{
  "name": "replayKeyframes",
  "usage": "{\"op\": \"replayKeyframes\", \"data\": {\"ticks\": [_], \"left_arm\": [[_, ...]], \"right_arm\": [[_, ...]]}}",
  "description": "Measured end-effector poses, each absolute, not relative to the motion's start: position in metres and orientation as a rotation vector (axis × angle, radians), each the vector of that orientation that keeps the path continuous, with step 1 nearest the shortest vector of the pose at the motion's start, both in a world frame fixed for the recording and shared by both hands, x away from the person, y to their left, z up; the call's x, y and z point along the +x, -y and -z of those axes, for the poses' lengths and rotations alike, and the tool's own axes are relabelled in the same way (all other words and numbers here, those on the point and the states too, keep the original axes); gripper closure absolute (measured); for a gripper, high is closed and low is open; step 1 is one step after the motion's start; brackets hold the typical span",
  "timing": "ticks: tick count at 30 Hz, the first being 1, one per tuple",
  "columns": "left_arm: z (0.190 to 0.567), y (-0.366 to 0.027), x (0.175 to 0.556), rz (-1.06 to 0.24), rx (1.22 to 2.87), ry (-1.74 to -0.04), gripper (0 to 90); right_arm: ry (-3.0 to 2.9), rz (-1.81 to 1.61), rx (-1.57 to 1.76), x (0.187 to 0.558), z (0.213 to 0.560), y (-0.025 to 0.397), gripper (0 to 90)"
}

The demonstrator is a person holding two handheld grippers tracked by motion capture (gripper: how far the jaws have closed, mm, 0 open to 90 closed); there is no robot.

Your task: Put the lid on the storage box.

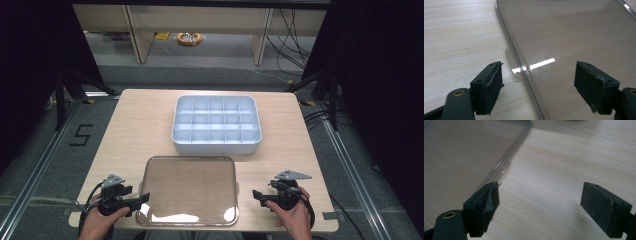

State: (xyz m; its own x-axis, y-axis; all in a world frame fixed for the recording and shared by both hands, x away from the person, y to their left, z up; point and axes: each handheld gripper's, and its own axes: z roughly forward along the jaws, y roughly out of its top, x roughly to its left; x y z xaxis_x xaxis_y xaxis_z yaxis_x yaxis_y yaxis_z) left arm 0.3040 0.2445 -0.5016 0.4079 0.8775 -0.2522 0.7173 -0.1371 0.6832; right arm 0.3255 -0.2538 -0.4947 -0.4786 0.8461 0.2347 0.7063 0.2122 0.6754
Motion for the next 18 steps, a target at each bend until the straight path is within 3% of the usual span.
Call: {"op": "replayKeyframes", "data": {"ticks": [18], "left_arm": [[0.504, -0.244, 0.305, -0.254, 1.896, -1.404, 23.2]], "right_arm": [[-2.384, -1.251, 1.537, 0.331, 0.496, 0.227, 30.2]]}}
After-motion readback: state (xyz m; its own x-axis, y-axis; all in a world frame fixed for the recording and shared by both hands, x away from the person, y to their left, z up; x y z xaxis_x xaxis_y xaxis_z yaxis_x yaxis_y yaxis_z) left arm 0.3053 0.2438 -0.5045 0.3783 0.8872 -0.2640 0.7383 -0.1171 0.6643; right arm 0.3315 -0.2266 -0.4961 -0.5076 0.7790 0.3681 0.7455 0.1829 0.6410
